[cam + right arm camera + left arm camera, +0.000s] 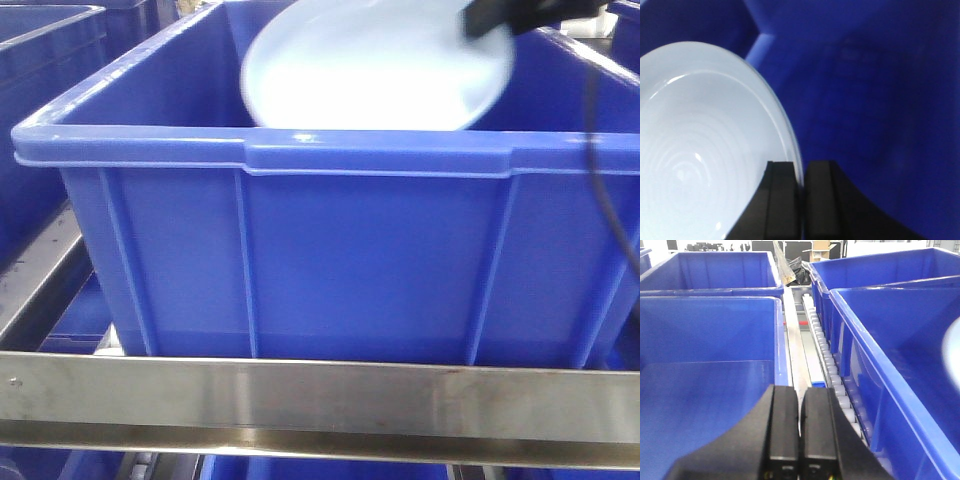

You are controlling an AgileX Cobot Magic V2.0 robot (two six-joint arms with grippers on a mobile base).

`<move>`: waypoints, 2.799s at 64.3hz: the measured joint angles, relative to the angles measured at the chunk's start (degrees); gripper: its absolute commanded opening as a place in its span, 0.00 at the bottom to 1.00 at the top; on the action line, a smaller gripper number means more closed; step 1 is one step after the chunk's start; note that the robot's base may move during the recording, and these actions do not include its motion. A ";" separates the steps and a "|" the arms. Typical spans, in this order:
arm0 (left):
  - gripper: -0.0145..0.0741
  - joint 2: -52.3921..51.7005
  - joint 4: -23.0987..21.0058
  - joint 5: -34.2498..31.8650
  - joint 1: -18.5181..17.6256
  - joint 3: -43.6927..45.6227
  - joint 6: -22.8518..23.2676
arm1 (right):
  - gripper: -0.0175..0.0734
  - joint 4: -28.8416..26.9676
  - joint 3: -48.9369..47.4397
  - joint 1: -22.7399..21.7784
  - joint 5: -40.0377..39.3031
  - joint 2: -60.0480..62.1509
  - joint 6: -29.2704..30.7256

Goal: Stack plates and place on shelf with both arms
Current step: 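Lower the plates into the blue bin and open the right gripper, then lift the empty right gripper up out of the blue bin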

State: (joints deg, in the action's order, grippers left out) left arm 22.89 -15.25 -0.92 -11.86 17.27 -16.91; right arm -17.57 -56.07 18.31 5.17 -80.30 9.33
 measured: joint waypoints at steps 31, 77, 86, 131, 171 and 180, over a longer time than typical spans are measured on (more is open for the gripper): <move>0.25 0.00 0.00 0.00 0.00 0.00 0.00 | 0.41 0.00 -2.99 1.84 -0.52 -7.88 0.00; 0.25 0.00 0.00 0.00 0.00 0.00 0.00 | 0.47 -0.09 -3.02 1.84 1.13 -5.44 0.00; 0.25 0.00 0.00 0.00 0.00 0.00 0.00 | 0.26 -0.09 -3.02 1.84 3.71 -0.34 0.00; 0.25 0.00 0.00 0.00 0.00 0.00 0.00 | 0.25 1.02 23.57 1.84 7.23 48.70 0.00; 0.25 0.00 0.00 0.00 0.00 0.00 0.00 | 0.25 6.02 36.55 -3.22 2.34 66.16 0.00; 0.25 0.00 0.00 0.00 0.00 0.00 0.00 | 0.25 7.08 40.22 -14.01 0.21 66.18 -0.12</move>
State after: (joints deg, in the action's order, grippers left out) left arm 22.89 -15.25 -0.92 -11.86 17.27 -16.91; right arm -10.49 -15.84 4.30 5.39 -14.12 9.22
